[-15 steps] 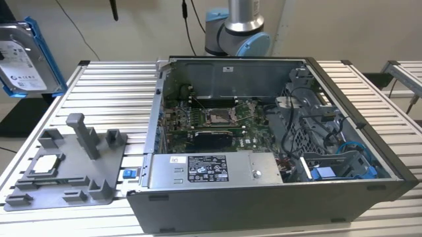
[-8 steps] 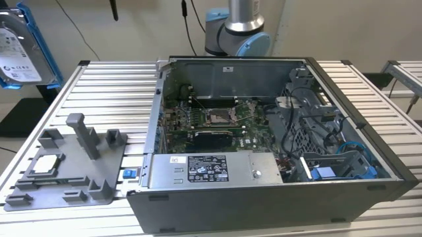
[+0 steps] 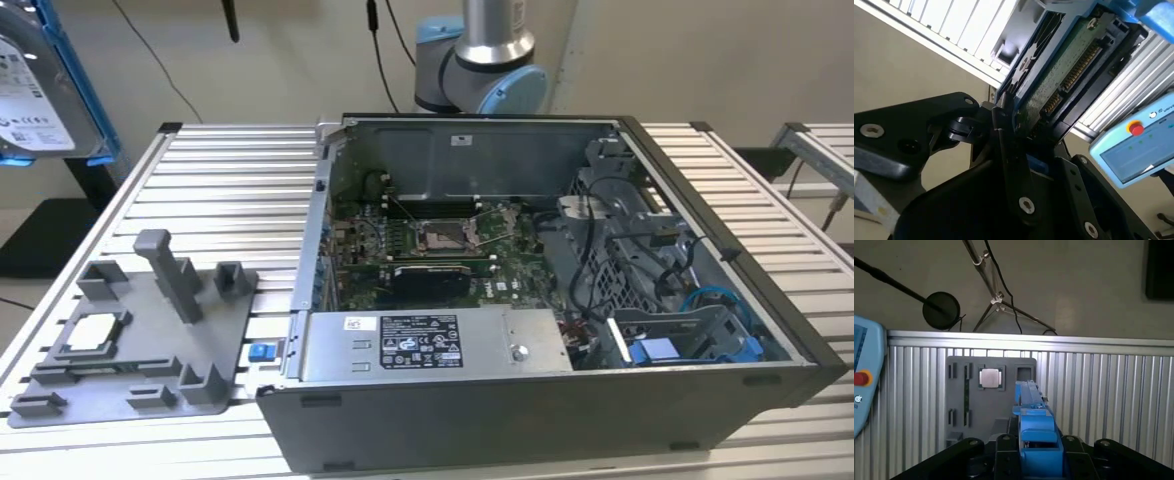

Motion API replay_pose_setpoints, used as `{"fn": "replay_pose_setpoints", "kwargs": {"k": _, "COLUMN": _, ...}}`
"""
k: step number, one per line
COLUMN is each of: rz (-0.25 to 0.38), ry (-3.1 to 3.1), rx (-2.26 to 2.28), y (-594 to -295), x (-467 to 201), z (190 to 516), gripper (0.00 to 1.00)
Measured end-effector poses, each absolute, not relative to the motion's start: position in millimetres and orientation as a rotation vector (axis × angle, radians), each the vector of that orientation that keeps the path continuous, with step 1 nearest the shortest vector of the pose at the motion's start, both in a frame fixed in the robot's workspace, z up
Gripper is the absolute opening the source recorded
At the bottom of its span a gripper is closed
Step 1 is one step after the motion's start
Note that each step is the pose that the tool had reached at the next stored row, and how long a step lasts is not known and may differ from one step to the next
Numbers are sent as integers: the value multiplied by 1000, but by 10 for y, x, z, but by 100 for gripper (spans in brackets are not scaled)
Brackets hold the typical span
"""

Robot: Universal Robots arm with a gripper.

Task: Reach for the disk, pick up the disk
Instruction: 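Pick up the disk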

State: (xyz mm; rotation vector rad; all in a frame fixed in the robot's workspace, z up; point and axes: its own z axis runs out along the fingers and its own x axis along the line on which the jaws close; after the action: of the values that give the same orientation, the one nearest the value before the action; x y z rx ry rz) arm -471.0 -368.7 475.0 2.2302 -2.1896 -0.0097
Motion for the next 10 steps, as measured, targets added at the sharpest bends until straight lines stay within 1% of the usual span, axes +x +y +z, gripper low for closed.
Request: {"fn": "replay_pose_setpoints", "kwargs": {"k": 10, "rz": -10, "ry": -2189, "rx": 2230, "y": -3687, "x": -4709, "z": 4939, "gripper": 0}}
